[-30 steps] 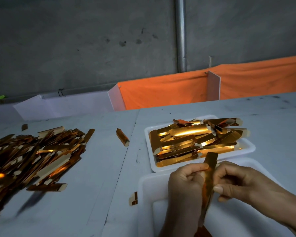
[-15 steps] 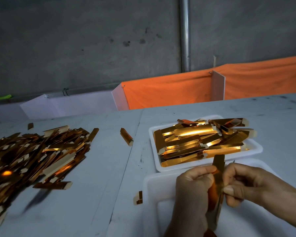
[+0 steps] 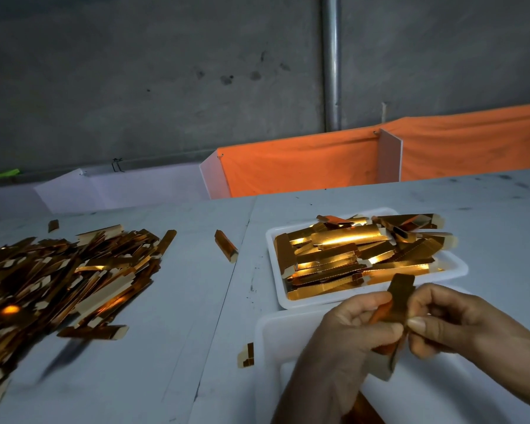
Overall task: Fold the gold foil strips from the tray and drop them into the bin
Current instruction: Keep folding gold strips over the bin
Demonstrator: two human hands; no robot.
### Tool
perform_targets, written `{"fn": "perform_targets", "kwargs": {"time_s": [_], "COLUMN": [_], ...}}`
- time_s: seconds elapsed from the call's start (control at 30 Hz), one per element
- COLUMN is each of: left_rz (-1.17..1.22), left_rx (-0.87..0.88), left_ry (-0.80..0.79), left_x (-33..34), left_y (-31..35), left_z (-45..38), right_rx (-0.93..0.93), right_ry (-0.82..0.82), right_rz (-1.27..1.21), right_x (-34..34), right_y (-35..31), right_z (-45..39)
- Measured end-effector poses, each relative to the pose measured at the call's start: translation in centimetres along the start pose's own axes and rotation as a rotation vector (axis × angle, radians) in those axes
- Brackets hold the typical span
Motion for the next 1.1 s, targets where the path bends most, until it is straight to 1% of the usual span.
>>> {"fn": "perform_targets", "kwargs": {"time_s": [0.07, 0.2, 0.43, 0.6, 0.67, 0.8, 0.9, 1.0, 1.1], "left_rz": [-0.020, -0.040, -0.257, -0.563, -0.618, -0.610, -0.474, -0.422, -0.452], "left_rx": [0.010, 0.029, 0.106, 0.197, 0.231, 0.250, 0.222, 0.192, 0.208], "left_ry": [-0.054, -0.048, 0.081, 0.248, 0.262, 0.264, 0.232, 0.231, 0.263], "left_x": [-0.2, -0.7, 0.2, 0.8, 0.9, 1.0, 0.8, 0.6, 0.8], "left_y": [-0.2, -0.4, 0.3, 0.6, 0.6, 0.3, 0.1, 0.0, 0.0], "left_z": [0.0, -0.1, 0.3, 0.2, 0.2, -0.1, -0.2, -0.2, -0.3], "right_rx": [0.019, 0.006, -0.001, -0.014, -0.018, 0.000, 0.003, 0.021, 0.048], "right_ry": [0.030, 0.038, 0.020, -0.002, -0.002, 0.044, 0.093, 0.063, 0.011], "right_rz": [0.006, -0.006, 0.059, 0.132, 0.153, 0.159, 0.137, 0.130, 0.116], "right_x": [-0.1, 0.0, -0.1, 0.0, 0.1, 0.0, 0.2, 0.6, 0.9], "right_y": [0.1, -0.2, 0.1, 0.2, 0.3, 0.4, 0.2, 0.0, 0.2], "right_z": [0.1, 0.2, 0.1, 0.1, 0.1, 0.1, 0.1, 0.2, 0.1]}}
Point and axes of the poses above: each hand's wrist, its own z-axis away from the middle knuckle, its own x-axis out of the palm, y = z × x, the point moved 2 cm from there along -z, towards the middle knuckle, and after that the axes turned 5 degrees about -z, right-handed, at the moved point
